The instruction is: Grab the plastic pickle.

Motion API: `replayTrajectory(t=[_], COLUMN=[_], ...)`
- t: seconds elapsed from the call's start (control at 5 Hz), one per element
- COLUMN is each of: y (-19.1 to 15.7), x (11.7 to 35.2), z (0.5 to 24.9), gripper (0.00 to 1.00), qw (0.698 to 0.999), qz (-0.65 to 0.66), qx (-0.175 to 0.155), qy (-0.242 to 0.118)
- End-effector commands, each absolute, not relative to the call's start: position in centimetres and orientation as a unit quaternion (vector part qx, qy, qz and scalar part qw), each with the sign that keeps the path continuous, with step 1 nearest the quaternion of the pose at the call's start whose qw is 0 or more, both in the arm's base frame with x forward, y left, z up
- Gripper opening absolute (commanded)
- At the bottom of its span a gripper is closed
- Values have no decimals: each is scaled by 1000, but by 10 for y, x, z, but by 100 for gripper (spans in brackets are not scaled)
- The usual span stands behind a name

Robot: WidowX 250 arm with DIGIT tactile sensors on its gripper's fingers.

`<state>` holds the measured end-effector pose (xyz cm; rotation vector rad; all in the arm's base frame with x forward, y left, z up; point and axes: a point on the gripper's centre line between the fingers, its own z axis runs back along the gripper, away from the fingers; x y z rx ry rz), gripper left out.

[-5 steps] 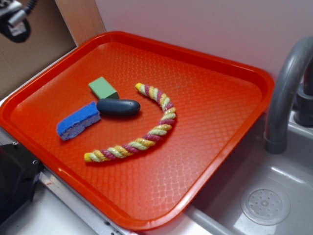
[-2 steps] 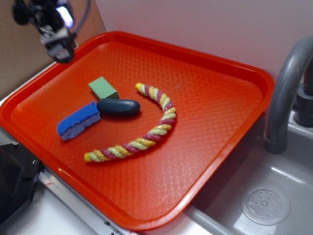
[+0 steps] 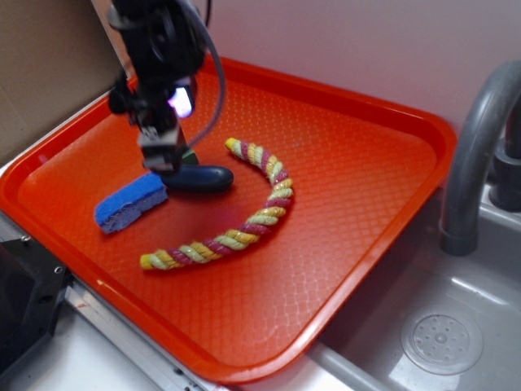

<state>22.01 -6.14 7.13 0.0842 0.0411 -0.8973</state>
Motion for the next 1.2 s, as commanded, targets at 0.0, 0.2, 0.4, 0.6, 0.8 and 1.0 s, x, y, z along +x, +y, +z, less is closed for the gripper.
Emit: replayTrajectory(t=[0.0, 0.2, 0.4, 0.6, 0.8, 1.0], y=[-63, -63, -63, -61, -60, -57], x=[214, 213, 213, 211, 206, 205], z=[37, 23, 27, 29, 35, 69], gripper=[100, 96, 0, 0, 0, 0], qw=[890, 888, 890, 890, 889, 927], qz=[-450, -451, -450, -451, -456, -371], qx=[50, 46, 36, 29, 25, 41], qy=[57, 75, 65, 55, 43, 41])
